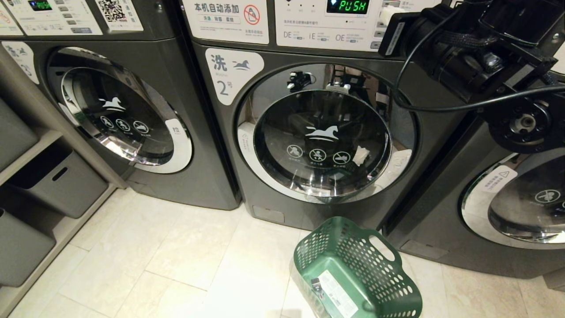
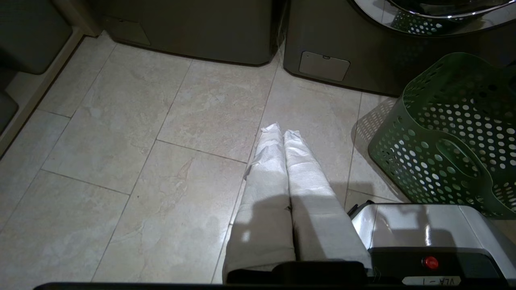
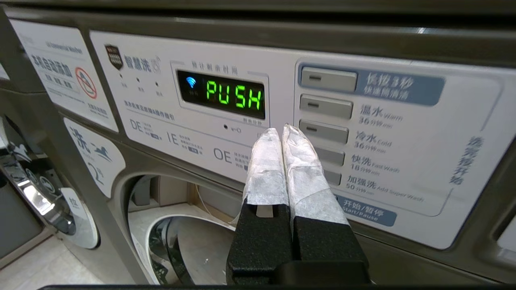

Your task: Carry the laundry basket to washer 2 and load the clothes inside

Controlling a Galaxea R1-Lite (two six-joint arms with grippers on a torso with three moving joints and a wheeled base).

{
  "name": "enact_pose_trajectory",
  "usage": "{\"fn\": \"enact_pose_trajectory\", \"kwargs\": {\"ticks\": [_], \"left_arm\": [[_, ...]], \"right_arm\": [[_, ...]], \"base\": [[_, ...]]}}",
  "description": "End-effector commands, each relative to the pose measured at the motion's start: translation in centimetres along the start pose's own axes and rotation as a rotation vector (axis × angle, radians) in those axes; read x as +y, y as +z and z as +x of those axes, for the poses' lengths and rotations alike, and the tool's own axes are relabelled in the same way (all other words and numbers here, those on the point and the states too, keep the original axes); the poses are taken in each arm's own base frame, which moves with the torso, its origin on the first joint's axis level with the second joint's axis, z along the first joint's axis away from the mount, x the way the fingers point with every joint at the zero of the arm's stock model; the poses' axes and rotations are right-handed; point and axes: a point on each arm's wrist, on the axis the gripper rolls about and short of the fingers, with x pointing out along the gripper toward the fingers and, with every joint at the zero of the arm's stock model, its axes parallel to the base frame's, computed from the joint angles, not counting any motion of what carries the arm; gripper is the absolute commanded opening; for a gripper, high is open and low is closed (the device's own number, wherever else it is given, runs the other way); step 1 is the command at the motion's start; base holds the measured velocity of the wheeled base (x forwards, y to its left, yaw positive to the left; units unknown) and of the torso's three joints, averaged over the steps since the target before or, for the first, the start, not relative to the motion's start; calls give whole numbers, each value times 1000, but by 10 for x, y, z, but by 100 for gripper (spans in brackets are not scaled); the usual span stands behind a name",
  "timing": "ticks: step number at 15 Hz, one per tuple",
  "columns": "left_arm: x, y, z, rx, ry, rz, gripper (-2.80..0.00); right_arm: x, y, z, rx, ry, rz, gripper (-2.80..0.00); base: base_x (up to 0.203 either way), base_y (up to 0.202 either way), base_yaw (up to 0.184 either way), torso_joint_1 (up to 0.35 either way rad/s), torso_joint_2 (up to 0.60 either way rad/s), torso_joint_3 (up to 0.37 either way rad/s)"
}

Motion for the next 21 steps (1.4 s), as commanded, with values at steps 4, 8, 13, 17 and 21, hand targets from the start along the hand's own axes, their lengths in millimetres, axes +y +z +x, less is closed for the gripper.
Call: {"fn": "enact_pose_trajectory", "kwargs": {"ticks": [4,8,13,17,21], "left_arm": [[0,0,0,2,1,0,-280],[0,0,0,1,1,0,-280],[0,0,0,1,-1,1,-280],[0,0,0,2,1,0,-280],[0,0,0,2,1,0,-280]], "right_arm": [[-1,-12,11,6,-10,-6,-280],[-5,-12,15,-5,-23,-11,-280],[-7,-10,19,-12,-32,-14,-280],[-11,-15,21,-2,-41,-21,-280],[-14,-21,23,8,-48,-26,-280]], "base": [[0,0,0,0,0,0],[0,0,0,0,0,0],[0,0,0,0,0,0],[0,0,0,0,0,0],[0,0,0,0,0,0]]}}
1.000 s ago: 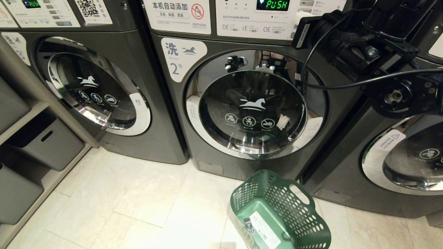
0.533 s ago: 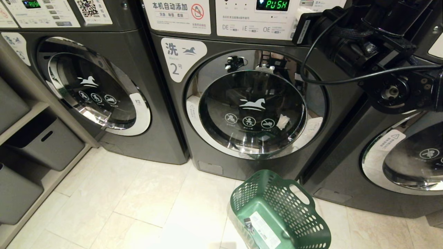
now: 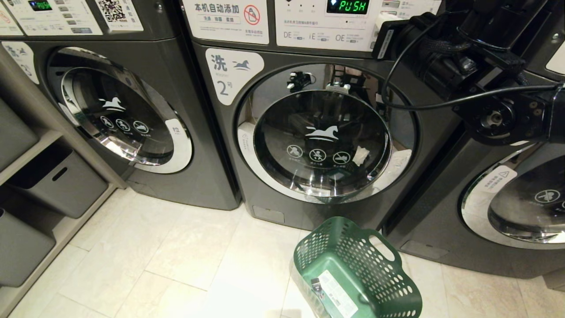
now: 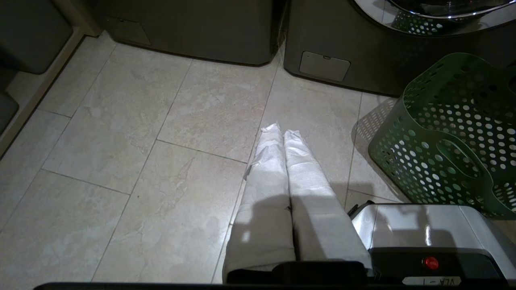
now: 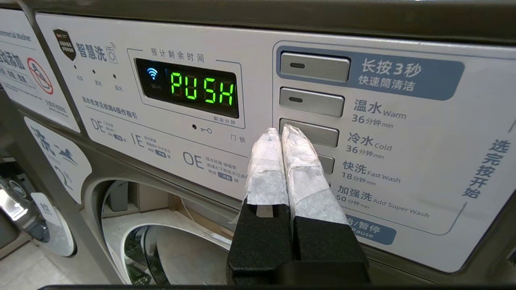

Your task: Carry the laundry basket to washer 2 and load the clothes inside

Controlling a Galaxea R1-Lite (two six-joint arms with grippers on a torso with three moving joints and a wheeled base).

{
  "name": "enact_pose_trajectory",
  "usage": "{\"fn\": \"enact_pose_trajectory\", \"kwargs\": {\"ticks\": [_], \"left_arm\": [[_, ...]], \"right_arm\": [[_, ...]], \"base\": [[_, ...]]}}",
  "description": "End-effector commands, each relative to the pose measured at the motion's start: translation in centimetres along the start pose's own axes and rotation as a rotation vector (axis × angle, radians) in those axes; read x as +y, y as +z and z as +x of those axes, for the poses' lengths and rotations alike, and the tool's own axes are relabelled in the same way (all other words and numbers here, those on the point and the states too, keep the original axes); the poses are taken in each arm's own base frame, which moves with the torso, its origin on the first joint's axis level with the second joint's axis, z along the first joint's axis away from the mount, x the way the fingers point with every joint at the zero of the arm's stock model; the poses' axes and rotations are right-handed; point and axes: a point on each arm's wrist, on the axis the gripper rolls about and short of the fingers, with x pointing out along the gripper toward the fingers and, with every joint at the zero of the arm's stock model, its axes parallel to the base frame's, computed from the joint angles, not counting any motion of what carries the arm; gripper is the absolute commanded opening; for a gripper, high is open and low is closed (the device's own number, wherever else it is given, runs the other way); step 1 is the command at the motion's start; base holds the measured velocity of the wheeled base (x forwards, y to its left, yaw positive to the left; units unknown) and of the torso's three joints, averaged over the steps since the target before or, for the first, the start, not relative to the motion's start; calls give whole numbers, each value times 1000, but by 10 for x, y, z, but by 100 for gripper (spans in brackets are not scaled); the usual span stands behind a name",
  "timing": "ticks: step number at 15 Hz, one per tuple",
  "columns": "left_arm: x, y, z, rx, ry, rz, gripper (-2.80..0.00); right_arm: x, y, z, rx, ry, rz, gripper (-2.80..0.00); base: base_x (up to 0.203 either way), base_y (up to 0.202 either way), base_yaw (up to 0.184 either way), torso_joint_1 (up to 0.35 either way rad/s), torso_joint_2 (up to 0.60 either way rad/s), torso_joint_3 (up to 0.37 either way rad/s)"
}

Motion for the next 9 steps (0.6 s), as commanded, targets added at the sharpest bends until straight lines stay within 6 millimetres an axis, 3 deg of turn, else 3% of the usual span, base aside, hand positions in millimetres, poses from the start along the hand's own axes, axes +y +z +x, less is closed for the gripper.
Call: {"fn": "enact_pose_trajectory", "kwargs": {"ticks": [1,9], "left_arm": [[0,0,0,1,0,0,-280],[0,0,0,1,1,0,-280]], "right_arm": [[-1,-3,2,-1,-4,-2,-280],[-6,10,11,-23,-20,-2,-280]], "base": [[0,0,0,0,0,0],[0,0,0,0,0,0]]}}
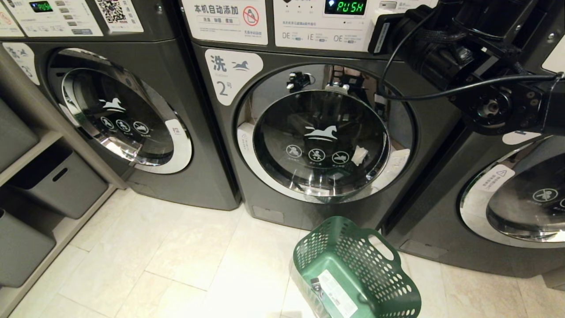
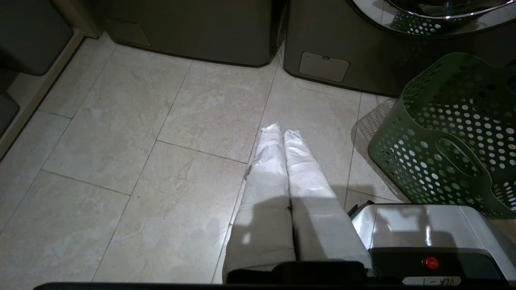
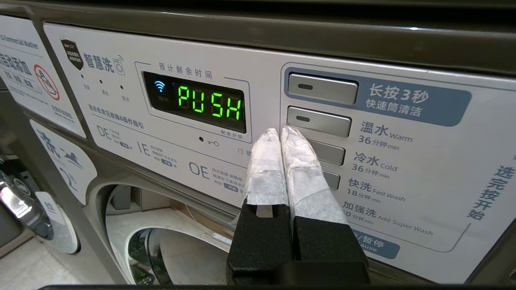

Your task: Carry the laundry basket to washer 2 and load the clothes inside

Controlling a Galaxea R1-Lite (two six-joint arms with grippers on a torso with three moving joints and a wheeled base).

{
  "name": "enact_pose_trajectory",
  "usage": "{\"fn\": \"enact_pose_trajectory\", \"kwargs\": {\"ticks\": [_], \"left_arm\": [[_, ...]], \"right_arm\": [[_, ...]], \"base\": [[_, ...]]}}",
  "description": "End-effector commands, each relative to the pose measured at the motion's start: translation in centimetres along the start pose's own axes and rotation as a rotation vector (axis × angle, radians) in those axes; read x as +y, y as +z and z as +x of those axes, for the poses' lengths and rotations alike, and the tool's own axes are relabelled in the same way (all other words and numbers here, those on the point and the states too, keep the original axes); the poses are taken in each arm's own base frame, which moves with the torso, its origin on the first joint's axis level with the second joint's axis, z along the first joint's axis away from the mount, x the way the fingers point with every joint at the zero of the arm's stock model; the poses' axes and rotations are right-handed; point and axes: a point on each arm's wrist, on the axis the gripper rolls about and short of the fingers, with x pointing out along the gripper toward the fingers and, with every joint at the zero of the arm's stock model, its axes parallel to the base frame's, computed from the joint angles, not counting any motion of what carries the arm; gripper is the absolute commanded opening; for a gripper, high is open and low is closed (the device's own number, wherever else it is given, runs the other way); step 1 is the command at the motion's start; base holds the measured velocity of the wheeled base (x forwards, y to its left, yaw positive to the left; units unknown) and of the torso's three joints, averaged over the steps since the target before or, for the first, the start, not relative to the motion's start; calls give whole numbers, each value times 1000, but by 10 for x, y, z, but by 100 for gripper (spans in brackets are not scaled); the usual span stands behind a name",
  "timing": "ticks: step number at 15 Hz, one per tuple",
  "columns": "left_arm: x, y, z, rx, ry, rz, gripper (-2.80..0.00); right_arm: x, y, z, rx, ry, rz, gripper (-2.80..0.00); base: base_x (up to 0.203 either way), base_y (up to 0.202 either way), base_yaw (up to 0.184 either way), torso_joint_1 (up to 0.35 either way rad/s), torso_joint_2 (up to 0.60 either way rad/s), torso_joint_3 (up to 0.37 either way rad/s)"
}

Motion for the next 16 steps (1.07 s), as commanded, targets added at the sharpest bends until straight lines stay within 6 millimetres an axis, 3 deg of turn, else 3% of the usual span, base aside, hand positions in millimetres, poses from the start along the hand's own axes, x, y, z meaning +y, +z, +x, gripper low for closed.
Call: {"fn": "enact_pose_trajectory", "kwargs": {"ticks": [1,16], "left_arm": [[0,0,0,1,-1,0,-280],[0,0,0,0,1,0,-280]], "right_arm": [[-1,2,0,-10,-8,0,-280],[-10,12,-21,39,-40,-11,-280]], "base": [[0,0,0,0,0,0],[0,0,0,0,0,0]]}}
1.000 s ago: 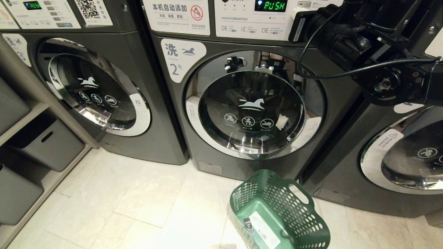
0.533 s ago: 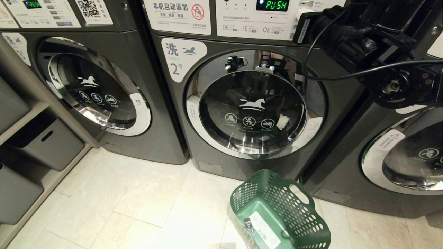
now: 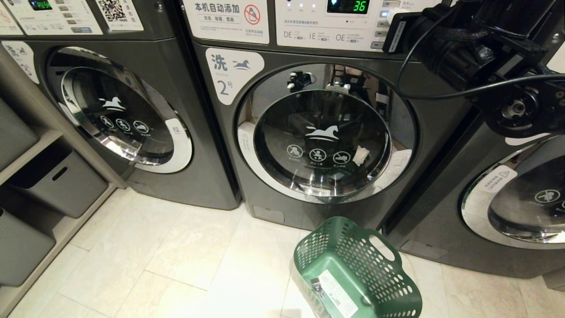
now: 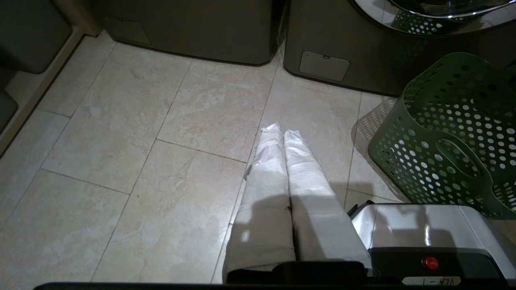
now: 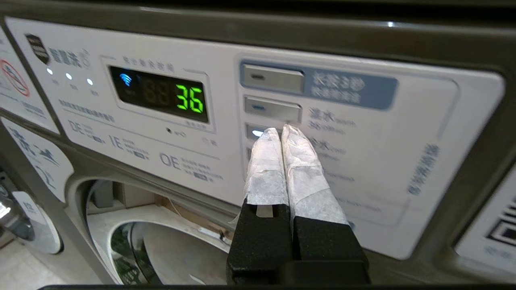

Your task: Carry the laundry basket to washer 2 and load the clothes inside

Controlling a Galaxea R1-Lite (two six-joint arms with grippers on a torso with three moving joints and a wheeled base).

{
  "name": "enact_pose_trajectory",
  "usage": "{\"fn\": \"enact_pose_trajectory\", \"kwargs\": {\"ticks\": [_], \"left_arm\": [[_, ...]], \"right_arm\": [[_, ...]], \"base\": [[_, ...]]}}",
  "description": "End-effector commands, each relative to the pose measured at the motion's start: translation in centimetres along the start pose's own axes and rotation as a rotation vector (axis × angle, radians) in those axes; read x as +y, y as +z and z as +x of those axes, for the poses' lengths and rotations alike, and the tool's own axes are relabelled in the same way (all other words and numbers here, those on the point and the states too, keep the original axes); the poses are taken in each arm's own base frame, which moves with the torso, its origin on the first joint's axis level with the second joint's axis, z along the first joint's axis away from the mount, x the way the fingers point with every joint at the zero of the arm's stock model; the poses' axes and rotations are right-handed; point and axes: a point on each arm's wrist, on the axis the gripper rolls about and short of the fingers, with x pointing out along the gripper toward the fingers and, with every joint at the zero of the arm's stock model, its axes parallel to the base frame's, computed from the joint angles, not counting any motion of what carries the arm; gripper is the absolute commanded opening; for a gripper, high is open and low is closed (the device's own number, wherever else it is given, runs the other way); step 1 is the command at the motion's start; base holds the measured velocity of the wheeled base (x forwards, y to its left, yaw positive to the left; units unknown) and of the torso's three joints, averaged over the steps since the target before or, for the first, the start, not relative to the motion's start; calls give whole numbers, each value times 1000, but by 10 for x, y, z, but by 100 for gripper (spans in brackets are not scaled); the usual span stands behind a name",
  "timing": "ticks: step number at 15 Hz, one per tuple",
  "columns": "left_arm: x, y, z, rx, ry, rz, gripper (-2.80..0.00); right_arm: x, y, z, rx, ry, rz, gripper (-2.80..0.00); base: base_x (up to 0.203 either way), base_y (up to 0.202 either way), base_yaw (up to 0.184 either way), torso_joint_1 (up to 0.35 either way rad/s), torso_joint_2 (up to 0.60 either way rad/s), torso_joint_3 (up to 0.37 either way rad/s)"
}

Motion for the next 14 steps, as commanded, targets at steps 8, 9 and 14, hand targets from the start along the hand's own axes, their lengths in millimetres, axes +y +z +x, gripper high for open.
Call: {"fn": "enact_pose_trajectory", "kwargs": {"ticks": [8,9,14], "left_arm": [[0,0,0,1,1,0,-280],[0,0,0,1,1,0,-280],[0,0,0,1,1,0,-280]], "right_arm": [[6,4,-43,98,75,36,-280],[8,0,-40,99,78,33,-280],[17,-14,-29,100,92,31,-280]], "base": [[0,0,0,0,0,0],[0,0,0,0,0,0],[0,0,0,0,0,0]]}}
